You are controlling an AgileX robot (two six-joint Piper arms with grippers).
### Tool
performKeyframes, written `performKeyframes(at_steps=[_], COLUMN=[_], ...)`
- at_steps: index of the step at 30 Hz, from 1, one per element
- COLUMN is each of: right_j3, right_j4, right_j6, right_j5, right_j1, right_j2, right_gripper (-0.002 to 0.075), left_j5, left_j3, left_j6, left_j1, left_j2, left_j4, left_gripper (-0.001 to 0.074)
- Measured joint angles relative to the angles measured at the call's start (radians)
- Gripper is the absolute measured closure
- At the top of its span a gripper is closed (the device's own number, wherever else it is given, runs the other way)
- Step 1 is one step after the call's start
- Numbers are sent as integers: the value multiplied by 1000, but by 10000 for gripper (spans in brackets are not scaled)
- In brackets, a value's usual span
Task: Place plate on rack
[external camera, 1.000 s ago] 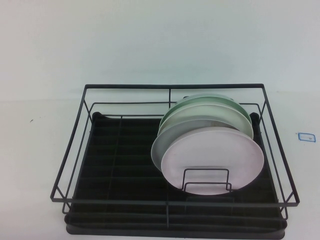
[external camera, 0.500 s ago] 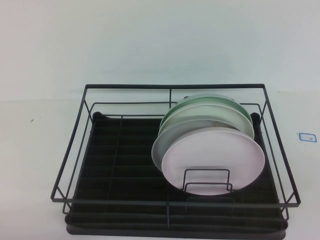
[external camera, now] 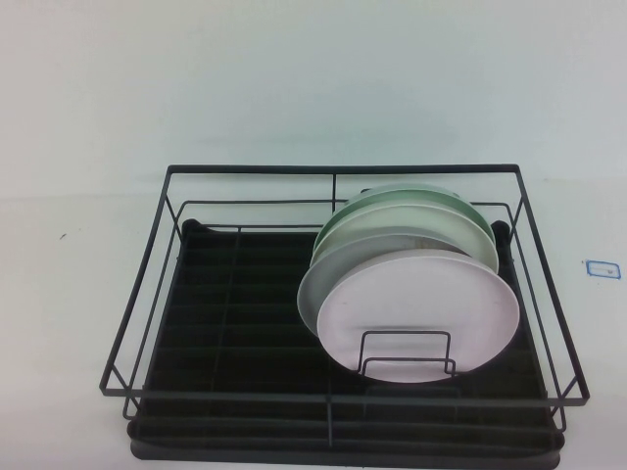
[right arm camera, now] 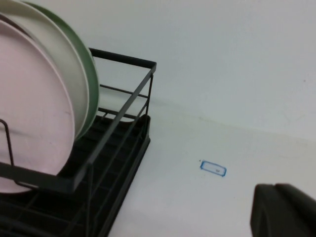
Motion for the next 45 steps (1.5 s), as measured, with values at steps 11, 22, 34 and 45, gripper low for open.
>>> performKeyframes(at_steps=[11, 22, 34, 45], right_j3=[-1, -1, -1, -1], right_j4=[-60, -58, -58, -58], right_j6=[80, 93, 96, 96], right_j5=[201, 214, 216, 216], right_j1=[-2, -2, -2, -2], right_j2=[0, 0, 0, 0], right_gripper=[728, 728, 728, 728], left_j5=[-2, -2, -2, -2], left_j3=[0, 0, 0, 0], left_j6=[0, 0, 0, 0], left_j1=[0, 0, 0, 0], left_j2=[0, 0, 0, 0], left_j4=[0, 0, 0, 0], left_gripper=[735, 735, 735, 735])
